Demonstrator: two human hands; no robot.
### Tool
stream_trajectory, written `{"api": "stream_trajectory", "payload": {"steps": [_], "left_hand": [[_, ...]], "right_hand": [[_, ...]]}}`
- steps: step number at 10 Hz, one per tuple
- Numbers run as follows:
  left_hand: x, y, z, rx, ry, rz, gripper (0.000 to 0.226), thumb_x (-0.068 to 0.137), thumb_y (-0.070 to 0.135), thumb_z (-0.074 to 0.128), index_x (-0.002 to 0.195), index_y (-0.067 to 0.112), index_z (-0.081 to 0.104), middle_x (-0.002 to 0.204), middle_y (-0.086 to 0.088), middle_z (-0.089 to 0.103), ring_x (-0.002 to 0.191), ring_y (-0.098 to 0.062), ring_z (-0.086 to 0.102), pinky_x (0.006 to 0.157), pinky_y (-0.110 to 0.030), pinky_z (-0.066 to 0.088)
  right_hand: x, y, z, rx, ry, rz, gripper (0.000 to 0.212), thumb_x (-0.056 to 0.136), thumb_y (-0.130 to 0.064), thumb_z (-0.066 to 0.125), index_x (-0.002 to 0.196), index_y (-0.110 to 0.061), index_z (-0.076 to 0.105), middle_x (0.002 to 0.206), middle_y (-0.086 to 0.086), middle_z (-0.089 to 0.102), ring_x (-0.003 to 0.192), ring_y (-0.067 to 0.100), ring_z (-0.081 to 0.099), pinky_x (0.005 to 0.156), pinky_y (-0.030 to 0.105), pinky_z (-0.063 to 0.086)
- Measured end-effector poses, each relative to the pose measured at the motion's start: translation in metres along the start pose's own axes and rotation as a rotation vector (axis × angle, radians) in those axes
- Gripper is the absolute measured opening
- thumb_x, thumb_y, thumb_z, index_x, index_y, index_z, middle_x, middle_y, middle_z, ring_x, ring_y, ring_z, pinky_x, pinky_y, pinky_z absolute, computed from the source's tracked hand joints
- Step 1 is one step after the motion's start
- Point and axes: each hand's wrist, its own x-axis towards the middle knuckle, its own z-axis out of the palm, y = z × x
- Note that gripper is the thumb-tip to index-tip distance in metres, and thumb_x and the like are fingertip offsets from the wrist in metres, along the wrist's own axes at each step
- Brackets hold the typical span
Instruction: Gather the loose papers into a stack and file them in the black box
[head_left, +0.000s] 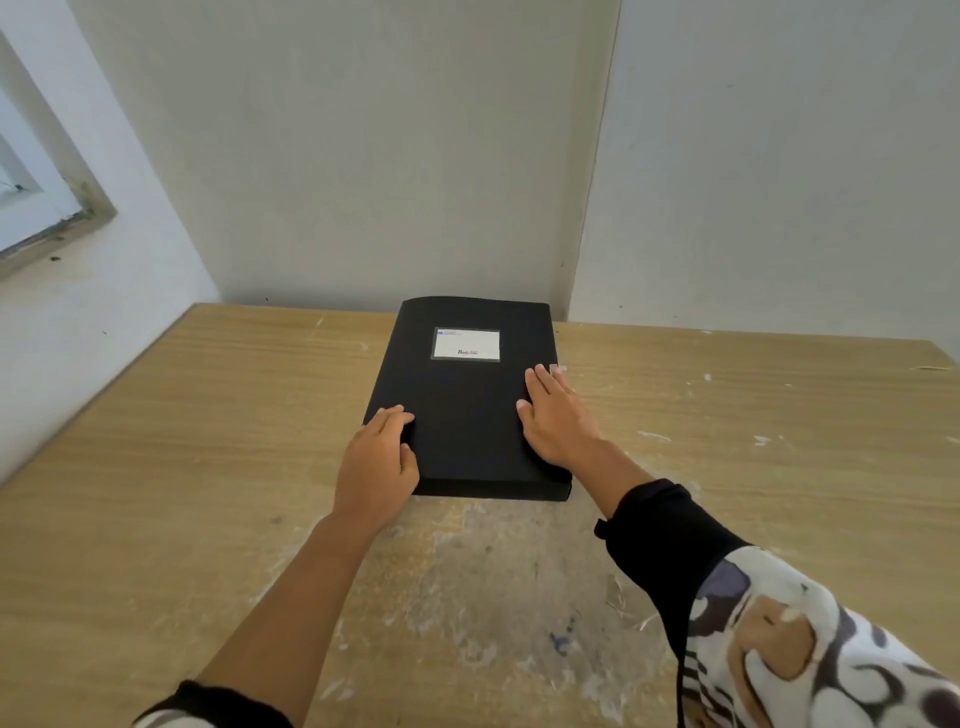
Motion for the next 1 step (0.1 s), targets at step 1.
{"api": "stream_trajectory", "payload": {"steps": [1], "left_hand": [[0.0118, 0.0157, -0.0115, 0.031, 0.044, 0.04, 0.038, 0.088, 0.005, 0.045, 0.126, 0.008, 0.047, 0.139, -0.01, 0.048, 0.126, -0.027, 0.045, 0.104, -0.039, 0.04]], "right_hand": [[-0.0026, -0.0036, -0.0181, 0.078, 0.134, -0.03, 0.05, 0.097, -0.025, 0.032, 0.142, -0.006, 0.022, 0.153, 0.012, 0.023, 0.144, 0.026, 0.011, 0.117, 0.042, 0.016]]}}
